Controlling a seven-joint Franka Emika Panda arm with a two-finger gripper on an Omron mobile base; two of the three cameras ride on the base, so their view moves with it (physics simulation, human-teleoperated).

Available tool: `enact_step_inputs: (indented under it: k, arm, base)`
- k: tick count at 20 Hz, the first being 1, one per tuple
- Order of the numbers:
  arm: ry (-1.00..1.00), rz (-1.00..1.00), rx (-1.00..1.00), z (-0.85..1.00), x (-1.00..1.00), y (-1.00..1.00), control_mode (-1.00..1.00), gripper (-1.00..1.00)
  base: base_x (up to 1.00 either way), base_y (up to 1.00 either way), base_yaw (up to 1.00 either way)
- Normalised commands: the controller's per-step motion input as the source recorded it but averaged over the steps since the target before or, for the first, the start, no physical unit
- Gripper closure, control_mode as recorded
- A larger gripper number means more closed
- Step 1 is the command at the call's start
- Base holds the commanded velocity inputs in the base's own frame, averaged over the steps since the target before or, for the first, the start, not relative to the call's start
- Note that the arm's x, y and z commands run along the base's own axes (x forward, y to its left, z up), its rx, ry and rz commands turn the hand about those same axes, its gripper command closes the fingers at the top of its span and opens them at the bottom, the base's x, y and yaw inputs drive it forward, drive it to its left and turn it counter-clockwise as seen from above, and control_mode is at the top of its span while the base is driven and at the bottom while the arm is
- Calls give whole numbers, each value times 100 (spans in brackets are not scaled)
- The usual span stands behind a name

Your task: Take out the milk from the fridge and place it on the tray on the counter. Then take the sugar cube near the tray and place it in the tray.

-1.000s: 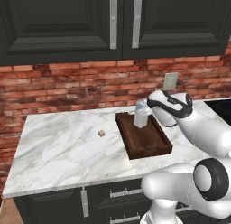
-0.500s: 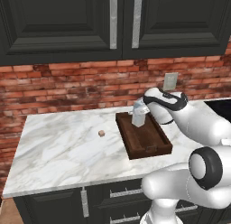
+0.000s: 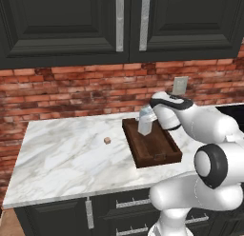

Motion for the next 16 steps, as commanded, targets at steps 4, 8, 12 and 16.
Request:
enact_step_inputs:
  k: [4, 8, 12, 16]
  arm:
    - [0, 0, 0, -28, 6, 4, -100, 100]
    - [0, 0, 0, -29, 18, 5, -100, 100]
    - [0, 0, -2, -32, 13, 5, -100, 100]
    - [0, 0, 0, -26, 1, 0, -100, 100]
  base:
    - [0, 0, 0]
    - [0, 0, 0]
    - [0, 0, 0]
    - [0, 0, 0]
